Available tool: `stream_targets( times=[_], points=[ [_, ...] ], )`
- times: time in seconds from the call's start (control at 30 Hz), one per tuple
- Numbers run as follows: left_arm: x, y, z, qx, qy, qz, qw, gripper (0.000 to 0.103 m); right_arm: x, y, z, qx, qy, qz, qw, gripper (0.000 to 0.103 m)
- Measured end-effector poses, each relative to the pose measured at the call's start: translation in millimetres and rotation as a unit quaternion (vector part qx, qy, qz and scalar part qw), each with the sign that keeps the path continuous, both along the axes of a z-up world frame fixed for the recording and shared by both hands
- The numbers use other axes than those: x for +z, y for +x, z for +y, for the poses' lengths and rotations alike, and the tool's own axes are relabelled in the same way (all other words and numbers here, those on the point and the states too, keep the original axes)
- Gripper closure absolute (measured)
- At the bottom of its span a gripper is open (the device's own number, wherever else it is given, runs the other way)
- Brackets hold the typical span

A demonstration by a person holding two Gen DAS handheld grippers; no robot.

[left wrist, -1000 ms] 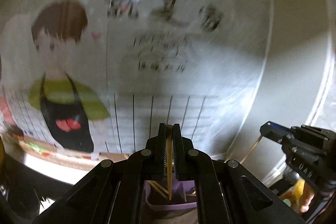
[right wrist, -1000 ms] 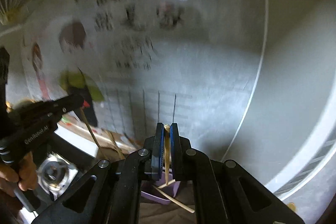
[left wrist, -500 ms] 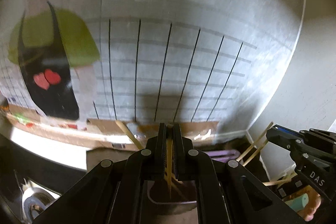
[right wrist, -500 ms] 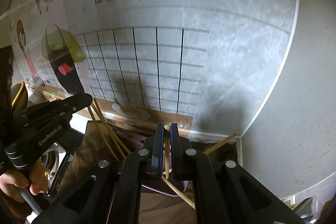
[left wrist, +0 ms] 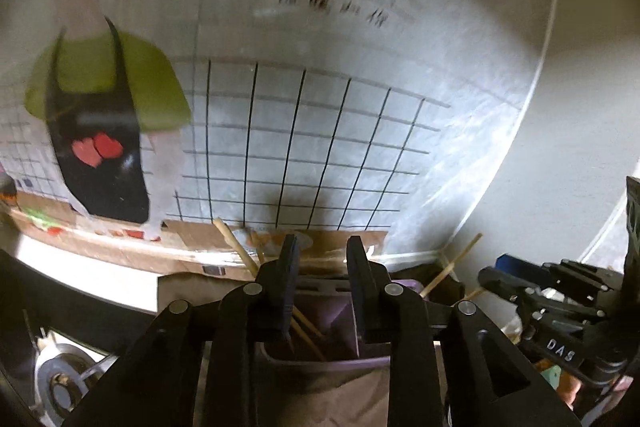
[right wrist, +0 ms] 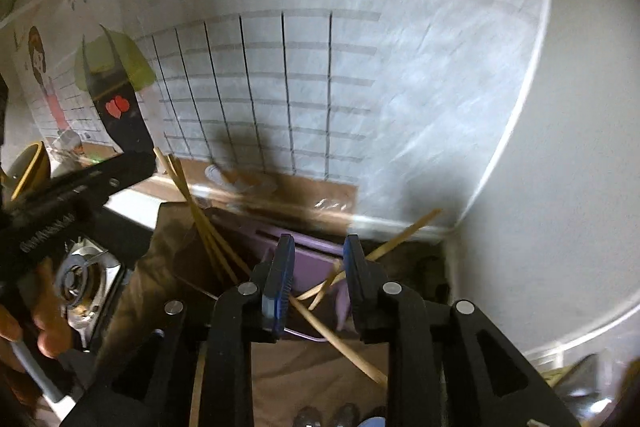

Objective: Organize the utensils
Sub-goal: 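Open both tools to drop the chopsticks into the caddy, then withdraw both tools from the caddy toward the row of spoons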

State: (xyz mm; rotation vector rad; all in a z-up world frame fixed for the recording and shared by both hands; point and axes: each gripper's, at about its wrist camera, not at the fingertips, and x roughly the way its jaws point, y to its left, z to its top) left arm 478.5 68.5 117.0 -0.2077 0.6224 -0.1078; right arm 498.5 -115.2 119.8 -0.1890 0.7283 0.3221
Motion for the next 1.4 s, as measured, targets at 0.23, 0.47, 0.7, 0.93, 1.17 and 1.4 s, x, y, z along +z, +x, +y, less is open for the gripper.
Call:
stream_targets(
  times=[0.23,0.47,0.7,0.93,1.17,1.4],
  points=[
    [-13.2,-64.7,-12.5,-0.020,-0.009,0.003,0.9998,0.077,15.2,-60.2,-20.6,-0.020,0.001,-0.052,0.998,0.067],
    [-66.9,-124.3,-38.6,-0.044,0.024,0.048,0.9976,0.076,-20.7,-123.6,-47.5,-0.047,-0.005,-0.051,0.998,0.055],
    [-131.0,-164.0,-59.5,-0.065,0.007,0.107,0.9921,0.076,-72.7,-171.1,-79.4,-0.082,-0.025,-0.027,0.996,0.055],
    [-169.8,-194.7,-65.4,-0.049,-0.023,0.133,0.9896,0.076,-132.4,-197.6,-95.9,-0.075,-0.047,0.008,0.996,0.055],
    [-179.3,-202.9,-71.8,-0.026,-0.031,0.129,0.9908,0.076,-170.5,-185.1,-113.3,-0.086,-0.005,0.055,0.995,0.054],
    [-171.7,-193.9,-94.9,-0.018,-0.014,0.113,0.9933,0.073,-194.6,-145.5,-113.4,-0.077,0.020,0.091,0.993,0.058]
  ],
)
